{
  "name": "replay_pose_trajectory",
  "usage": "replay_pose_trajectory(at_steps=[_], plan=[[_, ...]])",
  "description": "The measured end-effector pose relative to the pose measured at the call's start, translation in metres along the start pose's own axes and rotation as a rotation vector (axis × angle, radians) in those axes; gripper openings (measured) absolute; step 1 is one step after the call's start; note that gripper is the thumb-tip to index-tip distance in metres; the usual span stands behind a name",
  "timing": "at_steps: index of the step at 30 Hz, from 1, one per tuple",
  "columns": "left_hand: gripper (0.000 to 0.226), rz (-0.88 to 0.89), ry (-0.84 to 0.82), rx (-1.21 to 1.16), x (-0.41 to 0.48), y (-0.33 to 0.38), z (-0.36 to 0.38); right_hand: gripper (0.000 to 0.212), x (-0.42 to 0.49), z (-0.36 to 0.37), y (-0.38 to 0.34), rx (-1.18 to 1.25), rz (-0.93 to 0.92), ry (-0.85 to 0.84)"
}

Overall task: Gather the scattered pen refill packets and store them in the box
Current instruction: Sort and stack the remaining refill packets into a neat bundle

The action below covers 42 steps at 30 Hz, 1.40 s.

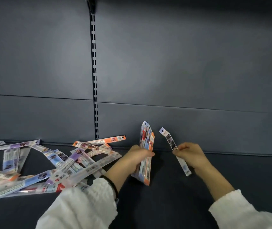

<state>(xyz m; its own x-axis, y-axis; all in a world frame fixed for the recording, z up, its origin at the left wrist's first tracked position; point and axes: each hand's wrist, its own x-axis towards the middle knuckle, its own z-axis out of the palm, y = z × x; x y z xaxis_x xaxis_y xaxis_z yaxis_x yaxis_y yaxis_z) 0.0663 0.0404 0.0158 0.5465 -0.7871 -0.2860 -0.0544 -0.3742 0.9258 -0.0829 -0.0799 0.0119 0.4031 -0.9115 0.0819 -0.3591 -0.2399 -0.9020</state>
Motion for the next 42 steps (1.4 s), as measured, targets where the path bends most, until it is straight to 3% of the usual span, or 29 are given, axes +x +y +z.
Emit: replay_pose_trajectory(at_steps=[4,7,11,14,16,19,21,23,27,31,35,39,42], plan=[[0.096,0.151,0.122,0.262,0.018,0.003,0.018,0.012,-0.001,-0.002,-0.004,0.238,0.056,-0.108],[0.11,0.128,0.162,0.508,0.018,-0.002,0.02,0.009,0.0,-0.001,-0.003,0.348,0.066,-0.193],[0.129,0.076,0.162,0.592,0.014,-0.011,0.009,0.009,-0.002,0.005,-0.003,0.363,0.075,-0.245],[0.112,0.085,0.201,0.626,0.011,-0.008,0.0,0.009,-0.005,0.007,-0.006,0.394,0.077,-0.271],[0.09,0.221,0.294,0.588,0.004,-0.002,-0.01,0.012,-0.01,0.009,-0.012,0.44,0.058,-0.307],[0.05,0.495,0.242,0.258,-0.019,0.011,-0.031,0.017,-0.023,0.021,-0.031,0.473,-0.01,-0.382],[0.03,0.502,0.053,0.056,-0.037,0.017,-0.044,0.018,-0.037,0.04,-0.051,0.409,-0.064,-0.441],[0.025,0.51,-0.014,-0.069,-0.041,0.016,-0.053,0.016,-0.05,0.059,-0.069,0.384,-0.118,-0.497],[0.027,0.513,0.041,-0.39,-0.048,0.001,-0.092,0.014,-0.072,0.092,-0.093,0.294,-0.201,-0.532],[0.029,0.519,0.052,-0.58,-0.056,-0.028,-0.158,0.02,-0.077,0.126,-0.088,-0.042,-0.364,-0.448],[0.029,0.456,0.108,-0.514,-0.052,-0.062,-0.211,0.055,-0.074,0.16,-0.086,-0.43,-0.463,-0.457],[0.031,0.39,0.163,-0.447,-0.038,-0.08,-0.235,0.095,-0.073,0.192,-0.096,-0.725,-0.25,-0.357],[0.031,0.334,0.141,-0.512,-0.028,-0.08,-0.234,0.107,-0.073,0.204,-0.101,-0.823,-0.126,-0.367]])
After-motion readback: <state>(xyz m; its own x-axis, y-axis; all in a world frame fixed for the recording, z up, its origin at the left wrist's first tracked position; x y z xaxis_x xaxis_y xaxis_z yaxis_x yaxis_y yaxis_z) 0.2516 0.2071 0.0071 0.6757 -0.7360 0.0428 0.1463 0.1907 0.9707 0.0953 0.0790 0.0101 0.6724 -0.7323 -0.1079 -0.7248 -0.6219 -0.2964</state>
